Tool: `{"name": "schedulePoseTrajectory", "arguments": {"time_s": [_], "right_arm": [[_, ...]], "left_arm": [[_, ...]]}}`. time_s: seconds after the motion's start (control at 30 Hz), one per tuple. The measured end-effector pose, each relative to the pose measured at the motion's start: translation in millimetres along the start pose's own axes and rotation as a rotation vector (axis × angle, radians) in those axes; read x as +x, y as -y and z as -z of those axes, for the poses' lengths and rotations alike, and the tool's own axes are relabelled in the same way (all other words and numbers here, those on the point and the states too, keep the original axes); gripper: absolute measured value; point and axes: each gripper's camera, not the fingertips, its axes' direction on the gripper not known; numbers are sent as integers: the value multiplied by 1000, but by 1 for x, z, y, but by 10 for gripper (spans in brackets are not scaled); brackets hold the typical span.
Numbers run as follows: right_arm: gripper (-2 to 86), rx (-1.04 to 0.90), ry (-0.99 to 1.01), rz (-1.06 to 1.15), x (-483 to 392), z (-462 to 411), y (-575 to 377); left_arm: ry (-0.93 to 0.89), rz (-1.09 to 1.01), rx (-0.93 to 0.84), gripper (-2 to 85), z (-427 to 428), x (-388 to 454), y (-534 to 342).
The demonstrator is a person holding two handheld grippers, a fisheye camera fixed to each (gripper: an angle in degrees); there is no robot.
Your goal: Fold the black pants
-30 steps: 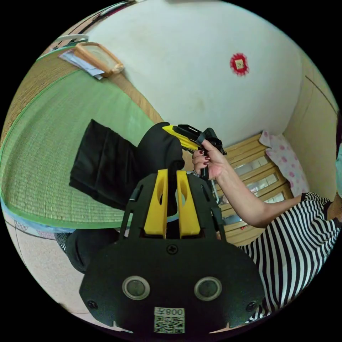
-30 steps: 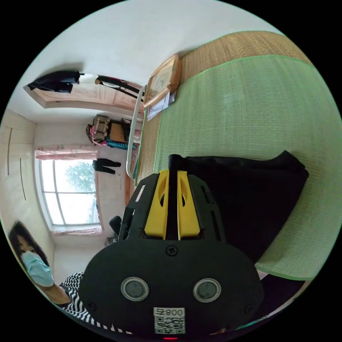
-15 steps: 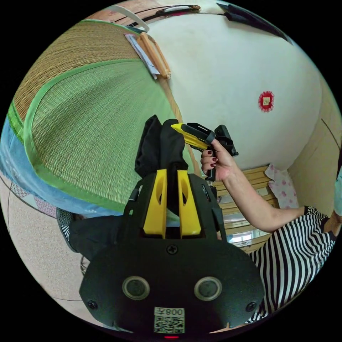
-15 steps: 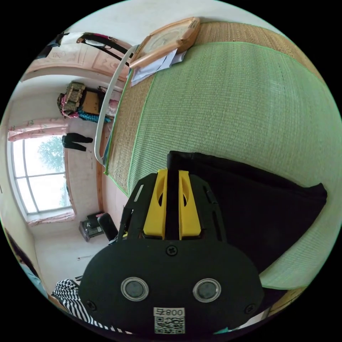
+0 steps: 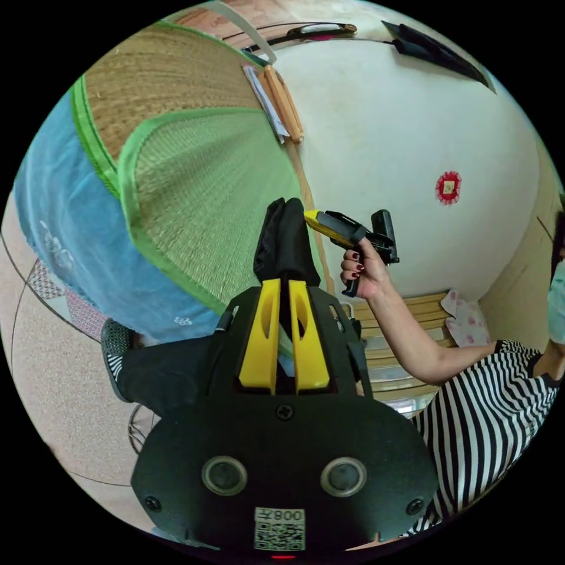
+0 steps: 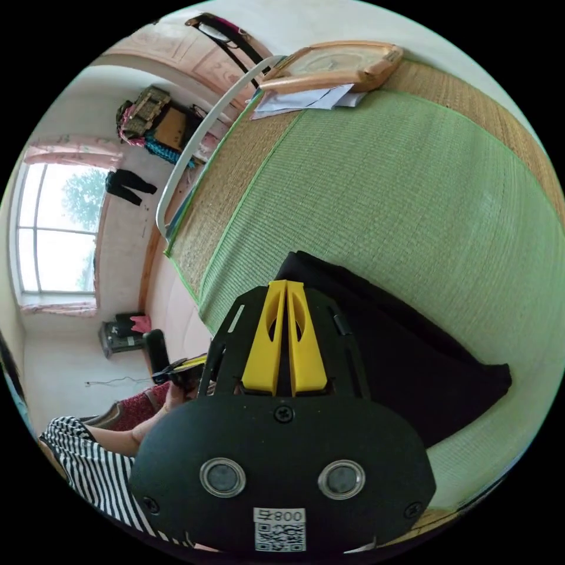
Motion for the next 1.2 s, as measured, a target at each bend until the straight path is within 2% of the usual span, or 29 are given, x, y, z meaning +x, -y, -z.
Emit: {"name": "schedulePoseTrajectory", "arguments": {"time_s": [0.1,0.17,0.3,0.37,0.5,0.67,0.73,0.83,0.97,1.07,1.2], "right_arm": [[1,-45,-129,65,-5,-22,12],[1,-77,-188,104,-5,-35,15],[1,-86,-183,132,4,-43,18],[1,-101,-145,131,10,-39,20],[1,-83,-69,144,25,-6,15],[1,-86,-224,165,48,20,-28],[1,-170,-266,135,73,0,-39],[1,-111,-117,49,92,20,-40],[1,-23,-222,59,104,61,-61],[1,22,-277,-48,145,85,-89],[1,14,-178,-210,208,87,-111]], "left_arm": [[41,-87,39,10,5,35,-5],[67,-174,-23,5,-15,62,0],[194,-263,-135,2,-63,87,5],[337,-313,-216,1,-96,92,-3],[356,-324,-199,1,-106,111,-20],[352,-408,-241,0,-146,134,-49],[399,-413,-309,0,-172,125,-56],[382,-386,-308,0,-184,125,-66],[400,-467,-317,0,-205,149,-92],[470,-480,-383,1,-242,146,-107],[497,-441,-395,1,-270,132,-120]]}}
